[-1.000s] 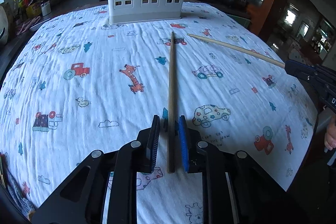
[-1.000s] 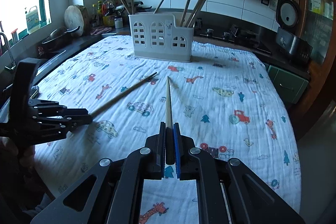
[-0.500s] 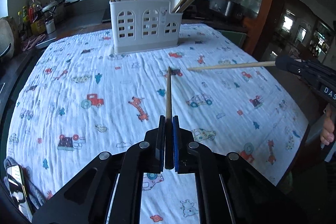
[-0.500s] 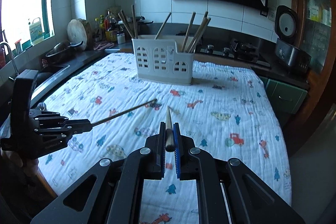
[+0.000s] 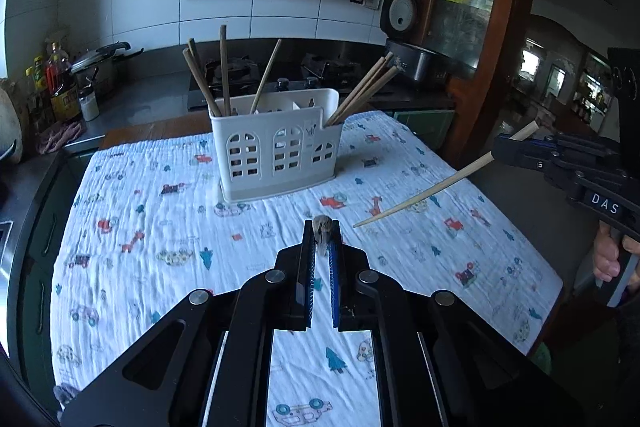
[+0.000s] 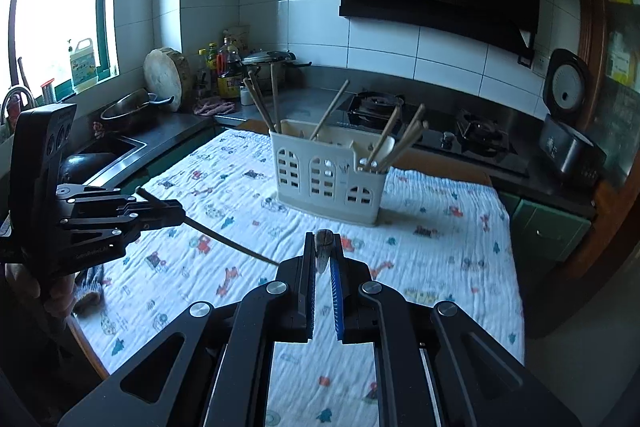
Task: Organize utensils
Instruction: 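Lift the chopstick in the right tool over the holder while the left tool carries its own, then open the right tool to drop the chopstick into the holder while the left tool releases its own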
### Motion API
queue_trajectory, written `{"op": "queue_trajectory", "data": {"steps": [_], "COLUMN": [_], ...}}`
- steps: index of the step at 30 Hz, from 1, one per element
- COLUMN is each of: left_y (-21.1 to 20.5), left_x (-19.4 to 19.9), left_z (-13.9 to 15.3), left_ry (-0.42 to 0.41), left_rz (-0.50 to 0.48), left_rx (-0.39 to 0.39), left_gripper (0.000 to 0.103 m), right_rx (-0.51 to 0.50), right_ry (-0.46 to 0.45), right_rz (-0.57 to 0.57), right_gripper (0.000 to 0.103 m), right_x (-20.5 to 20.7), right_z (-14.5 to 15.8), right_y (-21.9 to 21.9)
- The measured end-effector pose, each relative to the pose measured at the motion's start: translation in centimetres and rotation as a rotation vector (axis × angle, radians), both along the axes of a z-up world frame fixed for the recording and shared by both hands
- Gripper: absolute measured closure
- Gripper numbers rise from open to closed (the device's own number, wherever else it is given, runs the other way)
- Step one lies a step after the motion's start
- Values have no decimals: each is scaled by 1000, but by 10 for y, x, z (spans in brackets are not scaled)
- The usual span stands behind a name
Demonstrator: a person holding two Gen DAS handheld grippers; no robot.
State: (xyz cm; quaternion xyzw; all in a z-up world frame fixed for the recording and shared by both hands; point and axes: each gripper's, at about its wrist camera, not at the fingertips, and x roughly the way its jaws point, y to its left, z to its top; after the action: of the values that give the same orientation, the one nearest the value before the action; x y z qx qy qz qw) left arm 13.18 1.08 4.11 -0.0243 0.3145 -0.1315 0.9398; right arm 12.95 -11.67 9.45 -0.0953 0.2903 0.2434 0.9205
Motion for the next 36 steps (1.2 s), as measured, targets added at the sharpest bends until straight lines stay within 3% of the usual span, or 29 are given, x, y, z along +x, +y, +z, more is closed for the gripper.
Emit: {"op": "queue_trajectory", "data": {"steps": [13, 19, 24, 29, 36], "left_y": [0, 15, 28, 35, 40], "left_x": [58, 88, 117, 141, 177], "left_z": [80, 131, 153, 157, 128], "left_ry": [-94, -173, -202, -215, -128], "left_rz": [-26, 33, 85, 122, 124], "left_rx": [55, 57, 48, 35, 31], "left_gripper": [98, 98, 98, 98, 98], "right_rx": [-20, -9, -6, 7, -53], "right_ry": [-16, -27, -30, -24, 5], "right_rz": [30, -9, -37, -49, -71], "right_gripper": [96, 96, 96, 96, 96], "right_x": [57, 85, 111, 137, 165], "right_z": [74, 95, 105, 104, 88], "right_y": [23, 19, 16, 18, 28]}}
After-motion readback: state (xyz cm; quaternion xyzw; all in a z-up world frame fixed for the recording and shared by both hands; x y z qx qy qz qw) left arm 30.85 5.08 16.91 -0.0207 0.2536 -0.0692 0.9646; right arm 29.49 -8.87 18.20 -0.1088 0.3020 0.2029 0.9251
